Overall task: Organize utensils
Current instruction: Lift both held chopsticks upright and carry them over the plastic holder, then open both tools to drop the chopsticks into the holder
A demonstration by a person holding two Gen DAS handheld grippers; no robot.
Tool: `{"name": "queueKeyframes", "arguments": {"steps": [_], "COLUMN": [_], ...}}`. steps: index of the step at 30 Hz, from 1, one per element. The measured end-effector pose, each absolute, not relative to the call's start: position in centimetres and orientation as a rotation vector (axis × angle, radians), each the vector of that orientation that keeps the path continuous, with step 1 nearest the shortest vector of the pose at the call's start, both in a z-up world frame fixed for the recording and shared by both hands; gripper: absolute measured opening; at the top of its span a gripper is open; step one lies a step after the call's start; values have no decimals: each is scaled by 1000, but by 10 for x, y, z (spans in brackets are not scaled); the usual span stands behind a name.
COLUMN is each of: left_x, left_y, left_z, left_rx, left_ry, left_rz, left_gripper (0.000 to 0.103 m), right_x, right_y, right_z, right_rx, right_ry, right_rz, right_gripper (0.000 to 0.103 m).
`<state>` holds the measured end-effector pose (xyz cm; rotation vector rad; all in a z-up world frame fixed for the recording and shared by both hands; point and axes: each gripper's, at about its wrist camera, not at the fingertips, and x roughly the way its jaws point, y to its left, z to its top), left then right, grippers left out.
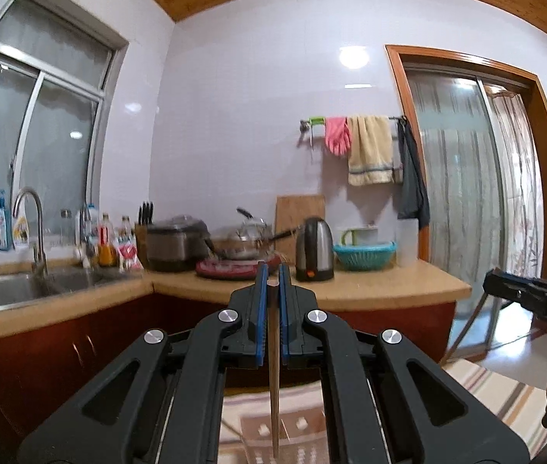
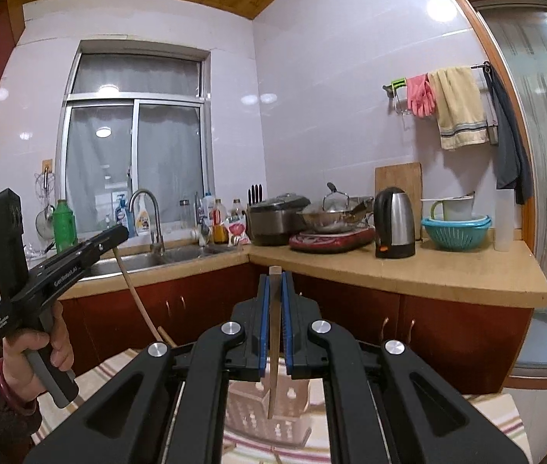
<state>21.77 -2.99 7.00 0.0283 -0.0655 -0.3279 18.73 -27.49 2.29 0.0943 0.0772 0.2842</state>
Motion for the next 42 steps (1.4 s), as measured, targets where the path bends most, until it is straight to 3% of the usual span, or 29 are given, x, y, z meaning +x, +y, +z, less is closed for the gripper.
{"name": "queueKeyframes", "arguments": {"steps": [8,23,26,27,28,31,35,42], "left_x": [261,327,326,322,319,312,296,277], "left_y": [-44,-44,-39,-37,-35,-30,-21,-16], "left_z": [67,-38,-44,-45,-46,-45,-46,-45], "left_rx": [31,12,4,1,-5,-11,0,18], "left_ry": [-63,218,234,233,228,236,242,256], "left_rz": [-319,-328,-324,-314,-308,-301,-286,-300], "left_gripper": [6,8,32,48,58,65,75,81], "right_x": [238,286,284,281,281,272,262,237], "right_y": [-268,-252,-251,-251,-252,-253,-255,-257], "right_z": [13,-65,-65,-64,-63,-61,-56,-48], "right_rx": [90,123,109,107,106,88,71,47], "right_ry": [111,303,299,294,295,282,267,248], "right_rz": [281,294,282,275,272,242,215,182], "right_gripper": [7,7,7,8,12,34,50,60]}}
